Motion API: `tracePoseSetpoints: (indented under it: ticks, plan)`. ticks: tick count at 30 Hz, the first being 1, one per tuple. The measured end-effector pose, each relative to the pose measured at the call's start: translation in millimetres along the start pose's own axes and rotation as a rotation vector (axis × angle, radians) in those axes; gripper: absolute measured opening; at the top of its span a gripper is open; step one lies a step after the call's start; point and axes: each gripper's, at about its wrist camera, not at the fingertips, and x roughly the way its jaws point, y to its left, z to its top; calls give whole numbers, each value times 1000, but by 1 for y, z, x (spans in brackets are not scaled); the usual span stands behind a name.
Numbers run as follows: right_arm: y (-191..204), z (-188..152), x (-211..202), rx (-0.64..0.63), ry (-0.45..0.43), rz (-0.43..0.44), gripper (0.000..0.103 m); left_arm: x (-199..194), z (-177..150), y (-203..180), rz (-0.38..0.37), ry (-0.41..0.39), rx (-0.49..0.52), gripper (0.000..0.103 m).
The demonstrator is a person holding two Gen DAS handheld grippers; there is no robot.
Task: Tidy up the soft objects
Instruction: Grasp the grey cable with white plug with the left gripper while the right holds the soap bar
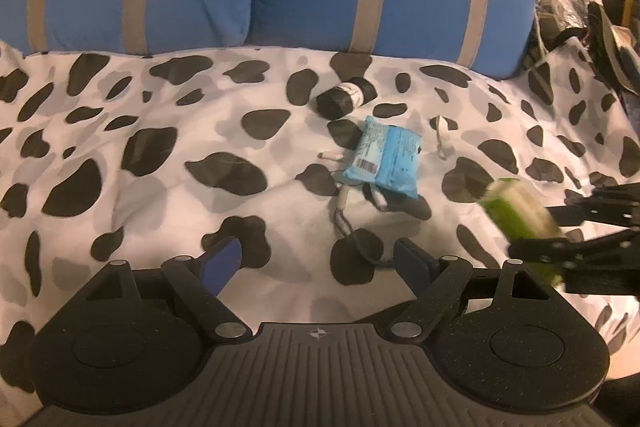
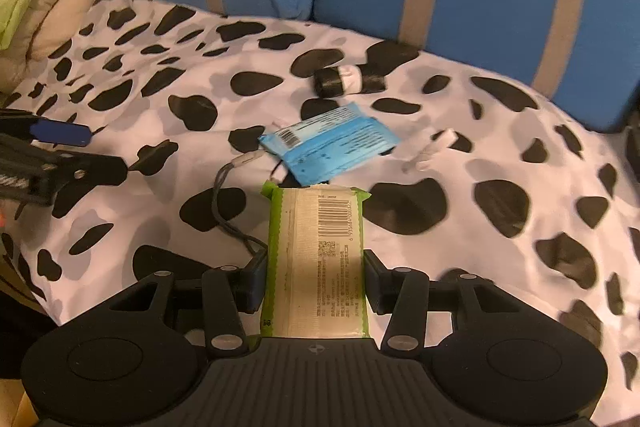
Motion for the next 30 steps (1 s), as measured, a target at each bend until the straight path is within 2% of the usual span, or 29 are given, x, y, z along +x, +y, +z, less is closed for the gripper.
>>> tracePoseSetpoints:
  ticks: [7,9,13,16,22,24,28,30]
  plan:
    - [-15,-16,-38,35,-29,-16,51,19,6,-9,1,4,35,82]
    - [-18,-21,-47,48,-32,-20,51,26,7,-9,-11,13,32,75]
    - [-24,-31,-63,73,-44,-22,51,41,9,-10,-26,36,21,70]
    - [-28,-38,-75,92,-57,-14,51,53,10,-11,-47,53,17,62]
    - [-36,-48,-86,131,-59,-4,51,80,11,-10,-46,105,-16,51]
    - [-37,-48,-88,133,-62,-4,51,87,12,-10,-55,117,-24,42]
    - [-37,-48,-89,142,-68,7,51,98,12,-14,-43,119,-1,39]
    - [-37,-48,-89,141,-69,13,51,103,12,-16,-33,125,6,30]
